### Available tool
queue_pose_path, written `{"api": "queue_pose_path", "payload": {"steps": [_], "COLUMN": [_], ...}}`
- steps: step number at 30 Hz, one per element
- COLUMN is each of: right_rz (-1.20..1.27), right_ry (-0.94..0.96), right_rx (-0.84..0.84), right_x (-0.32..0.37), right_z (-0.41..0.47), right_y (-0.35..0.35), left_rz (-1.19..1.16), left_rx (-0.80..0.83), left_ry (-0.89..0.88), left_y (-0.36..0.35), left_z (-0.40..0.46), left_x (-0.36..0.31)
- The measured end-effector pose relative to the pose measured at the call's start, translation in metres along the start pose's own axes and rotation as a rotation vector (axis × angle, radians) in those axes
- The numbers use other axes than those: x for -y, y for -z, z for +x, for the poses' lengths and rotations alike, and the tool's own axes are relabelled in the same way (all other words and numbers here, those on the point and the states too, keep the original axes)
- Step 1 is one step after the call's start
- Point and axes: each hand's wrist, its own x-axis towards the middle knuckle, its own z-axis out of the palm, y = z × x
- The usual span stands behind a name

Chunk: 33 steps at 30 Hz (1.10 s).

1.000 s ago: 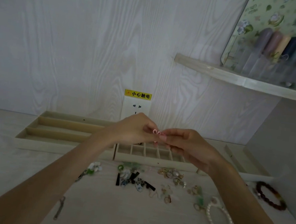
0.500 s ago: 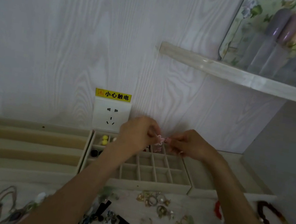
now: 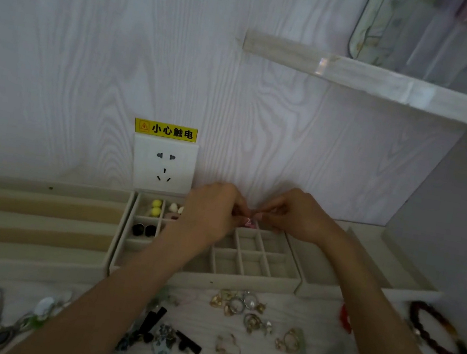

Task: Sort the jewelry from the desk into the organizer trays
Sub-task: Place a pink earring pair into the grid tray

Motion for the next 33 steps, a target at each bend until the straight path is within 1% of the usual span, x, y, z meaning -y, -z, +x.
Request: {"api": "queue_pose_path", "payload": {"steps": [3,5,7,9,11,14,15,19,21,24,26,30,33], "right_rz": [-0.019,-0.052,-0.093,-0.139,-0.174,-0.166,-0.178,-0.269,-0.258,-0.183,-0.152,-0.147,-0.252], "right_ry": [-0.005,0.001,0.014,0.026,0.036,0.017,0.018,0.033,0.023,-0.007,-0.001,0.018,0.044], "right_rx": [0.010,0.025,0.055,0.105,0.107,0.040,0.049,0.197,0.158,0.003,-0.045,-0.051,-0.016], "right_x": [0.000,0.001,0.004,0.007,0.010,0.013,0.014,0.020,0.020,0.015,0.012,0.012,0.013], "right_z": [-0.004,-0.007,-0.009,-0.010,-0.011,-0.011,-0.011,-0.013,-0.012,-0.010,-0.009,-0.009,-0.007], "right_y": [0.009,0.017,0.019,0.015,0.010,0.006,0.006,0.002,0.000,-0.001,-0.001,-0.005,-0.008], "left_rz": [-0.005,0.001,0.042,0.072,0.107,0.165,0.184,0.208,0.211,0.190,0.167,0.126,0.120], "left_rx": [-0.033,-0.008,0.072,0.206,0.301,0.351,0.359,0.395,0.402,0.389,0.378,0.393,0.372], "left_ry": [-0.010,-0.025,-0.065,-0.114,-0.140,-0.154,-0.164,-0.193,-0.199,-0.192,-0.190,-0.188,-0.188], "left_y": [0.002,0.008,0.015,0.020,0.021,0.019,0.019,0.020,0.022,0.025,0.028,0.028,0.024], "left_z": [-0.001,0.001,0.004,0.006,0.008,0.009,0.008,0.006,0.006,0.006,0.006,0.008,0.007], "left_x": [0.000,0.001,0.002,0.005,0.009,0.010,0.009,0.006,0.005,0.006,0.006,0.004,0.003]}}
